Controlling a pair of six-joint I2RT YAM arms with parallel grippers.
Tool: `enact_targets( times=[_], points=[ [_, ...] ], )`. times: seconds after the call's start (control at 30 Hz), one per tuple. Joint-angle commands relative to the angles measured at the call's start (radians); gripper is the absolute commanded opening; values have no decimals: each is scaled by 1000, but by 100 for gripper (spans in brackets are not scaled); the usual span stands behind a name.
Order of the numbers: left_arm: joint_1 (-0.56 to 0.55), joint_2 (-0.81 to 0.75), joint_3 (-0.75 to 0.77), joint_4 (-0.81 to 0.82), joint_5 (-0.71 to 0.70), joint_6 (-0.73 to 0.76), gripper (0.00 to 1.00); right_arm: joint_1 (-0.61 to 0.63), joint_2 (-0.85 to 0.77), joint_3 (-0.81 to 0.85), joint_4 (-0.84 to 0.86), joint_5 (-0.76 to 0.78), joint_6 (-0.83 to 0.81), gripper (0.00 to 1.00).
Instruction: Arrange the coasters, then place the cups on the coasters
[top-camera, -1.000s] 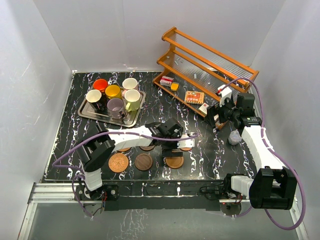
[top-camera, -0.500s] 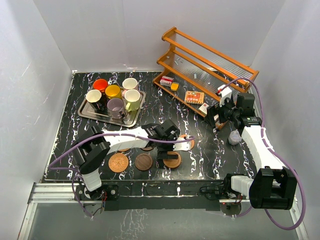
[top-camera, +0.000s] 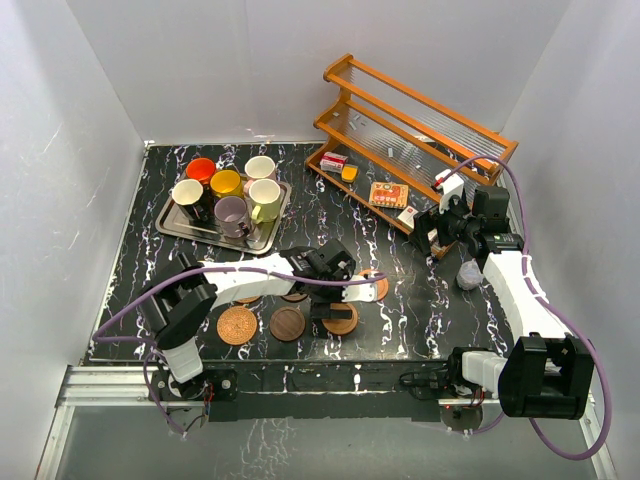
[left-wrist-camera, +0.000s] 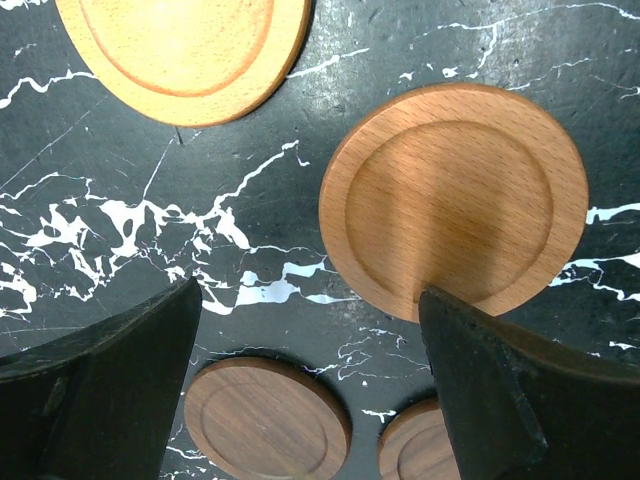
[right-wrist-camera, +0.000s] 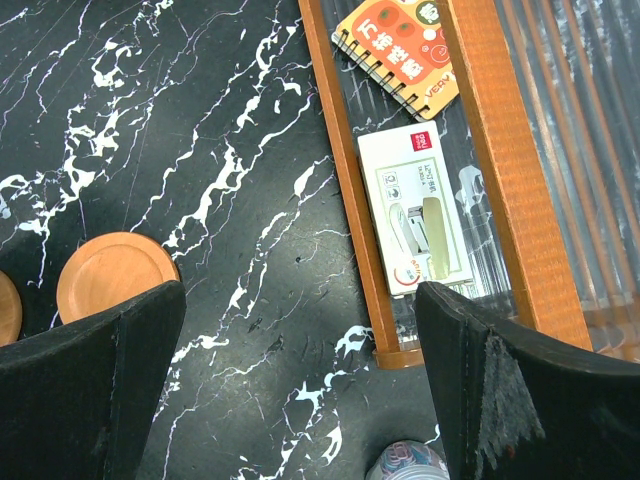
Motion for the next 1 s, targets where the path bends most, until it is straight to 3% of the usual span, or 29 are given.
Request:
enact_targets(
  times=[0.0, 0.97],
  points=[
    [9, -7, -37, -130, 1, 19, 89, -7, -11, 1, 35, -12, -4, 98],
    [9, -20, -14, -164, 148, -5, 89, -8, -9, 0, 35, -9, -5, 98]
  ],
)
